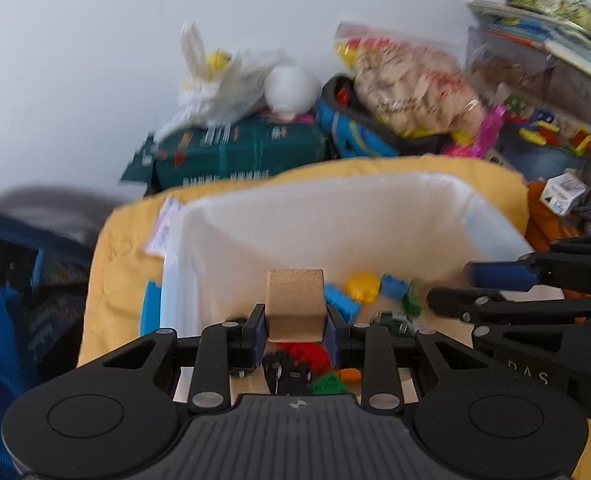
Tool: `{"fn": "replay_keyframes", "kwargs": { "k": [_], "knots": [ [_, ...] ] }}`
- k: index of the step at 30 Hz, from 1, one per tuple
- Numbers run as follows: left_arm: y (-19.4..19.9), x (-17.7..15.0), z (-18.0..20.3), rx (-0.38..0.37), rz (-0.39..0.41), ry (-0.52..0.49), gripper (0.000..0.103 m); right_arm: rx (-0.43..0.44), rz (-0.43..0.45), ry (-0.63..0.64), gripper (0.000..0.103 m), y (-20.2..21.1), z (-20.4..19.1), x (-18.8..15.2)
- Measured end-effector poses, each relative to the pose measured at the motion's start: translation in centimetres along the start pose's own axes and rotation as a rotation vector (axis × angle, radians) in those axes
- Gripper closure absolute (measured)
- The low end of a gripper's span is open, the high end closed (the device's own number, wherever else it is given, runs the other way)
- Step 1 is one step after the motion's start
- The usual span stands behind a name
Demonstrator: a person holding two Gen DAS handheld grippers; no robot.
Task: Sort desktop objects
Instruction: 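Open both tools over the white bin to drop the wooden cubes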
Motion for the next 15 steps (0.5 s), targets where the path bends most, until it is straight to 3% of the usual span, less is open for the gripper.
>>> {"fn": "replay_keyframes", "kwargs": {
  "k": [2, 7, 9, 10, 15],
  "knots": [
    [0.6, 0.1, -0.3, -0.006, 0.021, 0.030, 0.069, -0.008, 0.032, -0.006, 0.062, 0.5, 0.1, 0.2],
    [4.9, 0.5, -0.8, -0.014, 0.116, 0.030, 0.060, -0.005, 0.130, 0.039, 0.061, 3.6, 0.3, 1.3],
    [6.7, 0.0, -0.8, -0.025, 0.145, 0.034, 0.060, 0.020, 0.158, 0.056, 0.054, 4.7, 0.4, 1.3],
    [7.5, -0.7, -0.7, -0.028, 0.150, 0.039, 0.060, 0.034, 0.156, 0.060, 0.049, 5.1, 0.4, 0.9],
    [9.3, -6.2, 0.6, -0.045, 0.095, 0.035, 0.060, 0.108, 0.112, 0.113, 0.052, 6.0, -0.6, -2.2]
  ]
}}
Point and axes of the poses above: each gripper's, at about its wrist camera, not at the fingertips, and y roughly against the way its jaws point, z to its right, x to its top, the point moved 7 cm from there along -y, roughly the way its jaws point, and after that the axes turned 9 degrees about z, right-handed, at the moved point
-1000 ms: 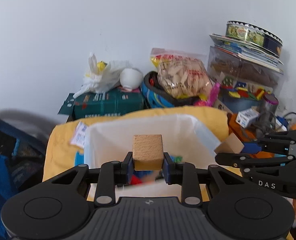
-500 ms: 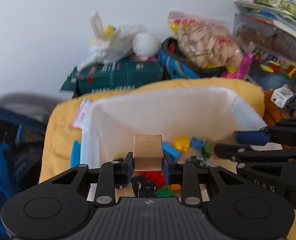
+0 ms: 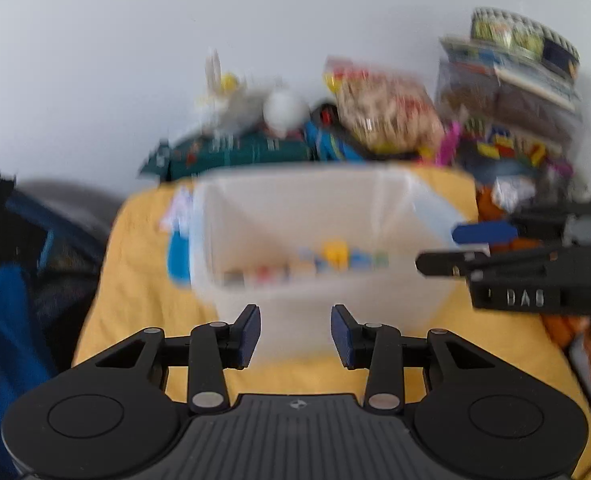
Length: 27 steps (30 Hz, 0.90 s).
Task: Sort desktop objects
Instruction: 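Open both tools over the white bin to drop the wooden cubes, then grasp the teal-and-orange toy with the left tool while the right tool grasps the khaki toy train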
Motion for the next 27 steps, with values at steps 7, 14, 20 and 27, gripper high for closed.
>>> {"fn": "replay_keyframes", "kwargs": {
  "k": [7, 14, 20, 27],
  "knots": [
    [0.4, -9.3, 4.5, -0.094, -0.185, -0.072, 0.060, 0.070, -0.144, 0.182, 0.053, 1.0, -3.0, -8.2],
    [0.7, -11.8, 7.0, -0.180, -0.247, -0.193, 0.060, 0.200, -0.224, 0.228, 0.057, 1.1, -3.6, -12.5],
    [0.8, -11.6, 7.5, -0.218, -0.246, -0.264, 0.060, 0.263, -0.296, 0.235, 0.053, -1.1, -3.7, -13.6],
    [-1.0, -11.0, 7.1, -0.284, -0.243, -0.455, 0.060, 0.220, -0.325, 0.150, 0.075, 1.0, -3.6, -14.0]
  ]
}}
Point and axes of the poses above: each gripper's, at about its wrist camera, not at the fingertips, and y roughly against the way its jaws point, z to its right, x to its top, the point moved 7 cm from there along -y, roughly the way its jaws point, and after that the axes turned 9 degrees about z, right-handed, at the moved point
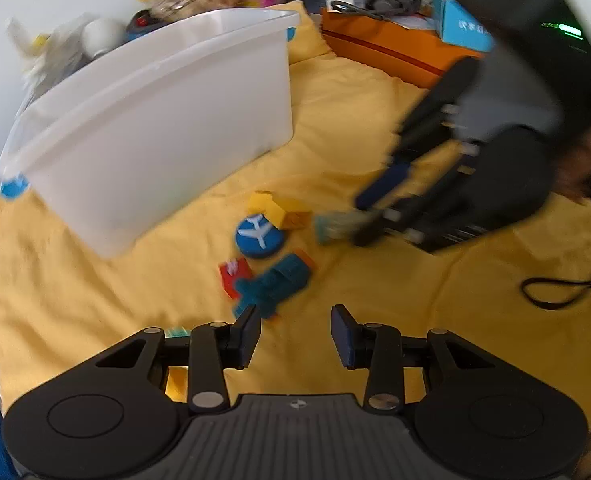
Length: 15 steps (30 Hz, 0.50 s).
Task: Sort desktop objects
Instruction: 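Grasp the teal-and-orange toy with the left tool while the right tool grasps the khaki toy train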
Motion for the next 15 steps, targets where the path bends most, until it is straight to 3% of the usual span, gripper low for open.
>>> {"fn": "replay_keyframes", "kwargs": {
  "k": [4, 10, 13, 15],
  "knots": [
    [-1.3, 1.5, -0.2, -0.044, 0.016, -0.144, 0.060, -0.001, 0.006, -0.057, 0.075, 2.0, -1.1, -1.7],
    [-3.9, 1.7, 0.9, -0.112, -0.074, -0.321, 0.060, -0.001, -0.001, -0.172, 0.075, 4.3, -2.3, -4.4],
    [-5.5, 1.4, 0.6, -0.132, -0.123, -0.307, 0.061, -0.009, -0.003, -0.206, 0.074, 4.6, -2.5, -5.2],
    [-5.8, 1.6, 0.0, -0.167, -0.139, -0.221, 0.070, -0.021, -0.004, -0.221, 0.074, 4.7, -2.6, -5.6]
  ]
}}
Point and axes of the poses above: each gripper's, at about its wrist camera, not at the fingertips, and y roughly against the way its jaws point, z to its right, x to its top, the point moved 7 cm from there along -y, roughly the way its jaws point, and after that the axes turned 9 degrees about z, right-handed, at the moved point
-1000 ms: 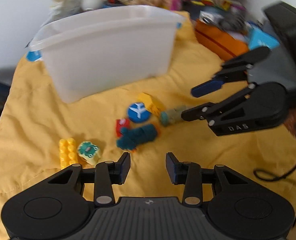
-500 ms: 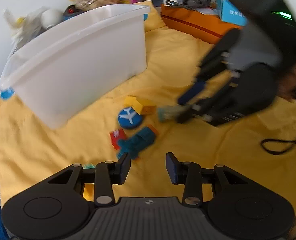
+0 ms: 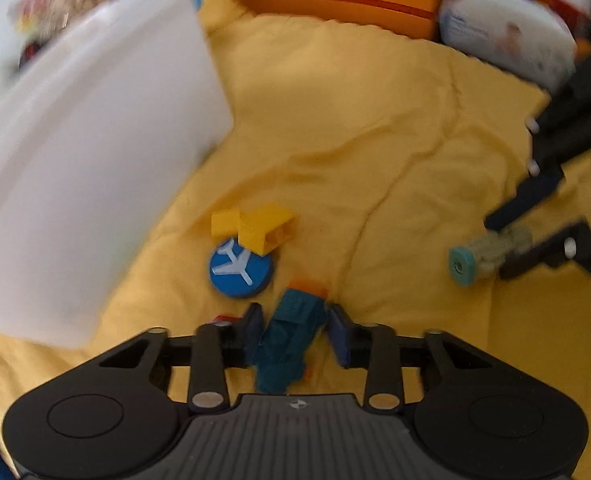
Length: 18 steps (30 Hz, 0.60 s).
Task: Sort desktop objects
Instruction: 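Grasp the teal-and-orange toy with the left tool while the right tool grasps the khaki toy train, then carry the teal toy and khaki train with both tools over the white bin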
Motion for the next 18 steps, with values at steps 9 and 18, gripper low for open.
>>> {"fn": "replay_keyframes", "kwargs": {
  "k": [9, 18],
  "knots": [
    [5.5, -3.4, 2.8, 0.081, 0.070, 0.392, 0.073, -0.038, 0.030, -0.040, 0.074, 1.1, 0.2, -0.5],
    [7.4, -7.4, 5.4, 0.266, 0.103, 0.686, 0.068, -0.072, 0.058, -0.072, 0.071, 0.3, -2.0, -0.5]
  ]
}}
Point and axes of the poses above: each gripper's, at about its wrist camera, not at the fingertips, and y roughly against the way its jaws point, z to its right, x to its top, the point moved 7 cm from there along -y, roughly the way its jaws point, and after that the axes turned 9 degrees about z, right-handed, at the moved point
